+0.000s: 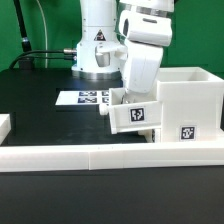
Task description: Assemble drawer
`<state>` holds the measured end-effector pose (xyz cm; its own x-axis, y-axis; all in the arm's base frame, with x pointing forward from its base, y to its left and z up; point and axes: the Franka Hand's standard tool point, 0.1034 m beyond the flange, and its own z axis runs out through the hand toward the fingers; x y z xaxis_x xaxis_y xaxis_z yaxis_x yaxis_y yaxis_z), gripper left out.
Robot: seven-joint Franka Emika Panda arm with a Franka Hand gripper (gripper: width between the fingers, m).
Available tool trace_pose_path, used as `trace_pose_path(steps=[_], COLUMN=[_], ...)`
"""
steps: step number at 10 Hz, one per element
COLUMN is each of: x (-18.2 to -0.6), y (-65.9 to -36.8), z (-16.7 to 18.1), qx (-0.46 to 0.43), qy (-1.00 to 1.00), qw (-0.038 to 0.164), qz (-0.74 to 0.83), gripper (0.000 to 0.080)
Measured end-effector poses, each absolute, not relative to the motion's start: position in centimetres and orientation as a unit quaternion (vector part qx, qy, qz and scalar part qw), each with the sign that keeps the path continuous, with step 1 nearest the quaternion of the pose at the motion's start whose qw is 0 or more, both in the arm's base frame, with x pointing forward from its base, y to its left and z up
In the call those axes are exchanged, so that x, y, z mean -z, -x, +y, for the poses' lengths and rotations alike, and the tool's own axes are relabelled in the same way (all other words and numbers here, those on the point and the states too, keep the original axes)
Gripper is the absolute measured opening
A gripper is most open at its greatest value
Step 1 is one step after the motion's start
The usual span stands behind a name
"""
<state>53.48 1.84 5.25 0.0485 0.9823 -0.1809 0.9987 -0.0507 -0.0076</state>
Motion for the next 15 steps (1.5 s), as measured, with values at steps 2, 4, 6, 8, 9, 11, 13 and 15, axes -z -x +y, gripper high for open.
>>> trace_pose_path(steps=[2,4,6,8,9,11,13,15], x=[-5.4,-6.1,-7.2,-8.3,-9.0,-9.6,-9.3,-9.3], y=[-53.5,-53.8,-54.1,-54.4,-54.5,-54.7,-54.3,-54.3], z=[1.8,1.7,1.9,1.5,0.7,-1.4,-4.2,-4.1], qx=[0.068,0.066,0.065,0.065,0.067,0.070,0.079,0.077], qy=[-0.721,-0.721,-0.721,-0.718,-0.716,-0.705,-0.696,-0.698], qw=[0.060,0.064,0.069,0.074,0.077,0.079,0.073,0.072], qz=[0.687,0.687,0.687,0.689,0.691,0.701,0.710,0.709], gripper=[0.0230,0.0377,0.0552,0.0643,0.0643,0.0649,0.0649,0.0649])
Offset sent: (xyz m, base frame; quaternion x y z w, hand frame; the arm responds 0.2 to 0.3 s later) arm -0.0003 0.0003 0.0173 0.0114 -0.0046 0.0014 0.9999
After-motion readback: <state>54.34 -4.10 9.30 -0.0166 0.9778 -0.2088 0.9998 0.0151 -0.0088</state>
